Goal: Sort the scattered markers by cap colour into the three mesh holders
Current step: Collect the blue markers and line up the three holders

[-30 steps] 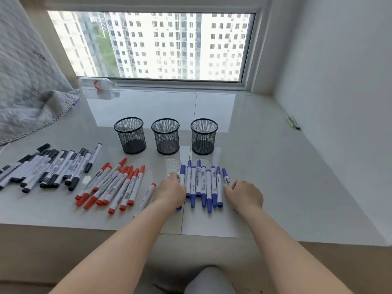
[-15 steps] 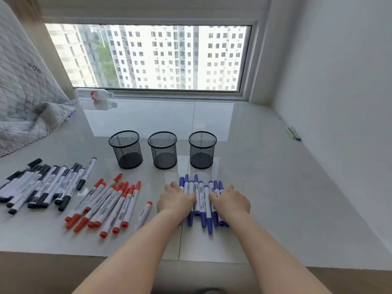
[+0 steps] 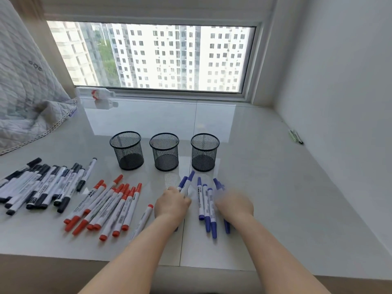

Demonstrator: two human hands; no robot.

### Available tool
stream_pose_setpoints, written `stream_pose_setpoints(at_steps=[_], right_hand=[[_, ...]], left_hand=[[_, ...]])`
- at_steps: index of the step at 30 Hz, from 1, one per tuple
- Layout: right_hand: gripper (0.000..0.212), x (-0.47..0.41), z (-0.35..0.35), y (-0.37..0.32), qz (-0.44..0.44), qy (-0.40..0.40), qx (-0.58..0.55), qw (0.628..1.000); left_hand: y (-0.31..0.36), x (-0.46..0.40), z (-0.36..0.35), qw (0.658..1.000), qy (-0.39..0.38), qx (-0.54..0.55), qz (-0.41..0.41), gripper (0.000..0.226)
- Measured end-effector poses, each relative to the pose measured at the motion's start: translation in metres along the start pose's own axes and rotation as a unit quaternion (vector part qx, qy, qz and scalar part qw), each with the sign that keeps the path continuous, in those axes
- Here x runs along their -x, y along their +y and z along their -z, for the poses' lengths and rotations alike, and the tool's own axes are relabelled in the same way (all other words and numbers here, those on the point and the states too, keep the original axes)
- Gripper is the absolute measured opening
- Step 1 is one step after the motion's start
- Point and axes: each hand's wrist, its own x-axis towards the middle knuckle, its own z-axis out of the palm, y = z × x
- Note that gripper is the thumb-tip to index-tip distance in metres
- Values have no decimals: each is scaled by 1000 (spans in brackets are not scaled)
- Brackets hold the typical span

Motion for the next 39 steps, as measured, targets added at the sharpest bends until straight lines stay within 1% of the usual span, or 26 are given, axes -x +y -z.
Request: stream_pose_setpoints(at_steps=[2, 4, 6, 8, 9, 10, 11, 12, 13, 14, 17, 19, 20, 22, 23, 25, 26, 27, 30, 32, 35, 36, 38, 39], right_hand=[[42, 2, 3, 0, 1, -10, -6, 1000], [37, 4, 7, 0, 2, -24, -1, 1000], [26, 5, 8, 3, -16, -33, -26, 999], [23, 4, 13, 3, -47, -37, -101, 993], [22, 3, 14, 4, -66, -36, -167, 983], [19, 0, 16, 4, -89, -40, -265, 959], [15, -3, 18, 4, -116, -57, -374, 919], [11, -6, 19, 4, -139, -77, -471, 868], [9, -9, 22, 5, -147, -87, -534, 828], [9, -13, 26, 6, -143, -85, -561, 811], [19, -32, 50, -1, -99, -64, -619, 777], [21, -50, 74, -14, -71, -46, -651, 754], [22, -59, 88, -23, -60, -33, -664, 745], [22, -77, 112, -43, -27, 0, -695, 719], [21, -85, 122, -54, -4, 17, -715, 699], [20, -100, 133, -73, 43, 50, -751, 657], [21, -107, 134, -80, 58, 65, -754, 651], [22, -113, 132, -87, 68, 78, -745, 659], [24, -131, 112, -94, 76, 105, -678, 724], [27, -139, 95, -93, 76, 103, -638, 760], [19, -141, 72, -88, 75, 77, -617, 780], [20, -140, 65, -86, 79, 76, -611, 784], [25, -138, 58, -84, 85, 94, -594, 795], [24, -137, 57, -82, 85, 104, -586, 799]], left_hand=[[-2, 0, 1, 1000, -4, 5, -8, 30], [-4, 0, 4, 998, 1, 62, 5, 20], [-6, 0, 6, 992, 4, 127, 19, 16], [-9, 0, 9, 984, -1, 176, 30, 14], [-10, -1, 9, 978, -8, 203, 38, 15], [-10, -1, 11, 969, -15, 241, 45, 19], [-9, -2, 12, 958, -20, 282, 47, 21], [-8, -4, 14, 949, -20, 312, 41, 22], [-5, -6, 16, 947, -15, 321, 21, 21], [-2, -9, 20, 951, -10, 308, -9, 20], [11, -22, 36, 955, 5, 282, -94, 11], [21, -33, 50, 948, 25, 296, -116, 9], [26, -39, 58, 944, 36, 308, -117, 13], [38, -51, 73, 928, 42, 352, -116, 21], [44, -58, 79, 915, 38, 386, -112, 23], [57, -70, 89, 883, 39, 456, -102, 22], [62, -76, 93, 869, 47, 481, -101, 22], [67, -82, 97, 856, 56, 503, -103, 21], [80, -96, 103, 819, 70, 557, -120, 20], [86, -103, 103, 806, 81, 570, -134, 19], [92, -110, 99, 795, 90, 580, -151, 18], [94, -112, 97, 794, 92, 582, -151, 19], [98, -114, 92, 789, 91, 590, -142, 19], [101, -116, 90, 781, 91, 603, -132, 20]])
